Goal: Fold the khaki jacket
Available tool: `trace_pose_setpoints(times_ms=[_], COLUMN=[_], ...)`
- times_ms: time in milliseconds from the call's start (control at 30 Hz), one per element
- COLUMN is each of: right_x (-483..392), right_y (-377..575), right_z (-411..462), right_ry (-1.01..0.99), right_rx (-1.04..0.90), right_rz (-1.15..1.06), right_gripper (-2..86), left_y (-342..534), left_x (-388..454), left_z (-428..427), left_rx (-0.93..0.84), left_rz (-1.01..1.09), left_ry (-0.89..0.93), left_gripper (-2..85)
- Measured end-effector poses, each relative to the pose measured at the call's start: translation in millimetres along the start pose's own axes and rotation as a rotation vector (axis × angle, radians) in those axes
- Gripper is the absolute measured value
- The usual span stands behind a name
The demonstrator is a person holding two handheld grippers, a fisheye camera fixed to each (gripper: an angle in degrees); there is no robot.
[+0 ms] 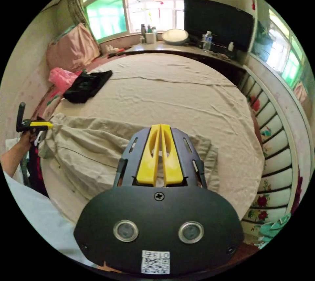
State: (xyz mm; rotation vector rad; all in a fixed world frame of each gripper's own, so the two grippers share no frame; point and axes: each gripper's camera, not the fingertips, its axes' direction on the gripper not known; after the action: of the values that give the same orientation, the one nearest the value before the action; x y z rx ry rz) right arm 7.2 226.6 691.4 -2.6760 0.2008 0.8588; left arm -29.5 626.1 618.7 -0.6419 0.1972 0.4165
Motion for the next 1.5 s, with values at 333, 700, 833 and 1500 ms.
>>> trace_pose_setpoints(times_ms=[333,700,833,1500], right_x=[-250,-342,-390,-383], right_y=[-88,-94,-81,-136], right_z=[157,172,199,270], right_ry=[-0.302,-0.282,-0.282,-0.475], right_rx=[-0.142,-0.107,-0.124,-0.546], right_rz=[-0.474,-0.687,-0.840,-0.942], right_gripper=[0.3,0.1,0.2,9.8], left_y=[73,134,132,218], left_x=[-22,-63,-84,-197], left_z=[12,-60,-27,-29], left_rx=[-0.170,0.125,-0.023,0.176], left_rz=[-0.091,-0.296,-0.267,-0.724], left_ry=[-0.185,-0.373,-0.229,0.294], left_gripper=[-0.3,-0.3,-0.2,13.7])
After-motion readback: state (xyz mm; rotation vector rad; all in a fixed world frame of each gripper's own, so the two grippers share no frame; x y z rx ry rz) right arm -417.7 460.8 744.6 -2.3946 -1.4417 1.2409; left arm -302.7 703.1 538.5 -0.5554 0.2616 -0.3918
